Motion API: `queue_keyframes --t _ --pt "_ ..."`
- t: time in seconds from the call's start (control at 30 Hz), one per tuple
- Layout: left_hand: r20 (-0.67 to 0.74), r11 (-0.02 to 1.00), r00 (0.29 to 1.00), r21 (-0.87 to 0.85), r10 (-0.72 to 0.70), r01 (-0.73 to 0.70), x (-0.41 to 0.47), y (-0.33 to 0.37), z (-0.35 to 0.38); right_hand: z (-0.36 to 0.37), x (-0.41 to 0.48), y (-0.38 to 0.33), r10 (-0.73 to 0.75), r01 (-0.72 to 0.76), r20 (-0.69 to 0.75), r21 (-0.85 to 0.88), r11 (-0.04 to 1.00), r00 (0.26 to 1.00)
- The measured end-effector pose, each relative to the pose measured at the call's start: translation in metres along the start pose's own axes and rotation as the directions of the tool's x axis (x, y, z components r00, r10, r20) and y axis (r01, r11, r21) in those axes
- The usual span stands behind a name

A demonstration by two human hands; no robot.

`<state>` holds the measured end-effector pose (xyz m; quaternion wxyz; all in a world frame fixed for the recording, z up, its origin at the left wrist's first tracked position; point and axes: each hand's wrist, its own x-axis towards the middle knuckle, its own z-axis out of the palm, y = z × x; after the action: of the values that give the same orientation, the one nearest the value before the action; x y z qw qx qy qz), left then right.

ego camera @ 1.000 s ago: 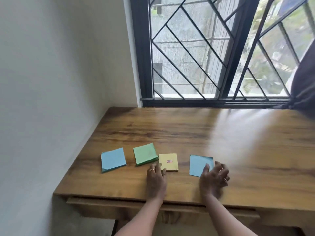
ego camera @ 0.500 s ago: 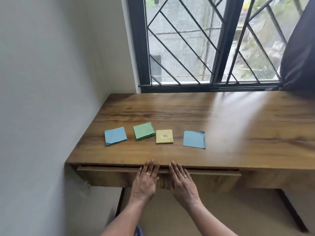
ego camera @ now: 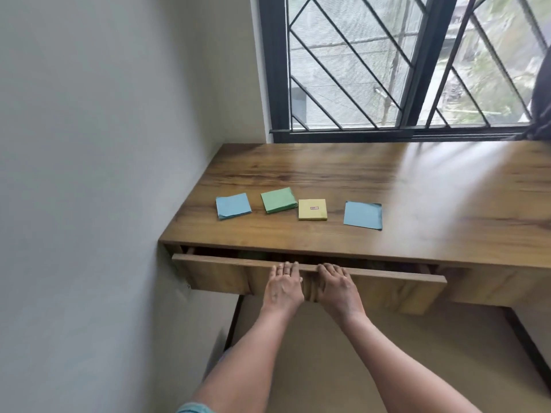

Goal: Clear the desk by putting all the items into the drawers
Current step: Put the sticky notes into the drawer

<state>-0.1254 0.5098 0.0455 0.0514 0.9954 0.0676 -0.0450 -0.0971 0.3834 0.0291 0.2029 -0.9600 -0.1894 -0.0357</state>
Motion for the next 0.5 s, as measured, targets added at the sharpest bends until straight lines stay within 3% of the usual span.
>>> queue_keyframes --t 0.3,0.5 --pt "0.008 0.997 1.000 0.080 -0.001 0.000 -0.056 0.003 -0.005 -0.019 -0.048 -0.025 0.111 -0.107 0.066 -0.056 0.993 0.992" --pt "-0.008 0.999 0.999 -0.021 0.041 -0.041 -0.111 -0.002 -0.007 -0.046 -0.093 -0.051 0.271 -0.251 0.205 -0.119 0.961 0.940"
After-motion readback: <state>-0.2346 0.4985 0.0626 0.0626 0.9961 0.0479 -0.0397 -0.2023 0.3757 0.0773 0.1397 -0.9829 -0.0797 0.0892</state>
